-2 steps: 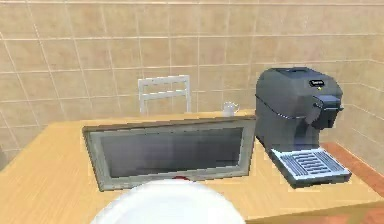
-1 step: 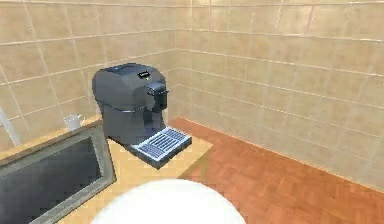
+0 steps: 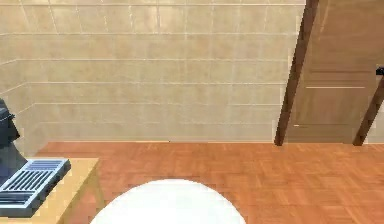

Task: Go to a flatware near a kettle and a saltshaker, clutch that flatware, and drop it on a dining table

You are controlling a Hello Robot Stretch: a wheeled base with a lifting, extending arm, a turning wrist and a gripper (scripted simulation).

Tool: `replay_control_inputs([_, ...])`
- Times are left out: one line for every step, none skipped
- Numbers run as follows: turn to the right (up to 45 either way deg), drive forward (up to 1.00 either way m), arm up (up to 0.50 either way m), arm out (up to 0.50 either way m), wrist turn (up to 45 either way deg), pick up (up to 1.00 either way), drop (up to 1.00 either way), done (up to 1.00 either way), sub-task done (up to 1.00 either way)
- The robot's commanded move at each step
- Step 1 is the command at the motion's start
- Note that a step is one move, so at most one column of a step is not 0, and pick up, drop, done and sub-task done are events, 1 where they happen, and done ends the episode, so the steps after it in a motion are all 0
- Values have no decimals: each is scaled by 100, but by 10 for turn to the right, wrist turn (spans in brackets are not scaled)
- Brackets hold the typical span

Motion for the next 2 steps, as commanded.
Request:
replay_control_inputs([-450,0,0,0,0,0,0,0,0])
replay_control_inputs([-300,0,0,0,0,0,0,0,0])
